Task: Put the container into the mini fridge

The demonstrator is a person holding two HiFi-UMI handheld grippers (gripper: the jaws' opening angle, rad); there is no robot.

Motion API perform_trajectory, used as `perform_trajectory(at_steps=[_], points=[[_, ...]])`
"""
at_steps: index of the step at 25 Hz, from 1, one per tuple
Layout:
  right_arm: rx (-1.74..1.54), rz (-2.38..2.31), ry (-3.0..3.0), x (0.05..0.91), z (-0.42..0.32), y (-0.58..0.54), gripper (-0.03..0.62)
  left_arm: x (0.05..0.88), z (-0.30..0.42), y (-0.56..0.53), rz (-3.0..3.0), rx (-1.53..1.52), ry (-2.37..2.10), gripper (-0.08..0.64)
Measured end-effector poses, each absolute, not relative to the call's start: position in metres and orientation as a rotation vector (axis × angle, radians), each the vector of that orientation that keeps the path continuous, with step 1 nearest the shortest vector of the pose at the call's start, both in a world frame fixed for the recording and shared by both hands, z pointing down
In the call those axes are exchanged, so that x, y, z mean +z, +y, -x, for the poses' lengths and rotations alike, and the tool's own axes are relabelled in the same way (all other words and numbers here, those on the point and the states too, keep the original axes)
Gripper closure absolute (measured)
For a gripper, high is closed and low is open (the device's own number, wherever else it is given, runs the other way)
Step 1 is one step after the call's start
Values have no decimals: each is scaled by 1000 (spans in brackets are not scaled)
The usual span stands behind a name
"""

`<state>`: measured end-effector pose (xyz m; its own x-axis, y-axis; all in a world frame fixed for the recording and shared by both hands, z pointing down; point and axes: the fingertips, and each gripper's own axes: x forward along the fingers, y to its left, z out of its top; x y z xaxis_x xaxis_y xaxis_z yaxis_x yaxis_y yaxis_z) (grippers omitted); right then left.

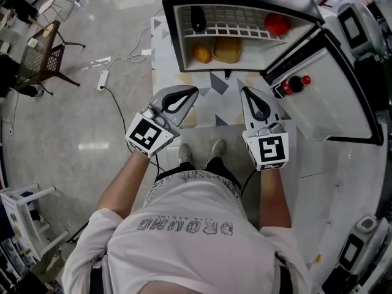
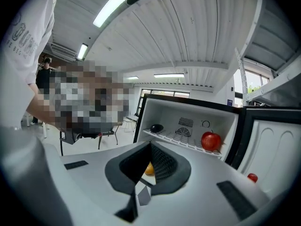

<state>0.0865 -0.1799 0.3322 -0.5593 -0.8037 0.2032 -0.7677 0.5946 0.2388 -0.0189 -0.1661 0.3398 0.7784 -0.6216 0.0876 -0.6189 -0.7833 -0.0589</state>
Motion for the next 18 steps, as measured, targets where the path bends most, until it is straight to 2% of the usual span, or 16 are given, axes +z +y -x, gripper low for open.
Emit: perform_trajectory(at_steps=[18], points=[[-161,-1297,-2538,333,-87,-185,592,336,18,-172,2928,-163,1016,552]])
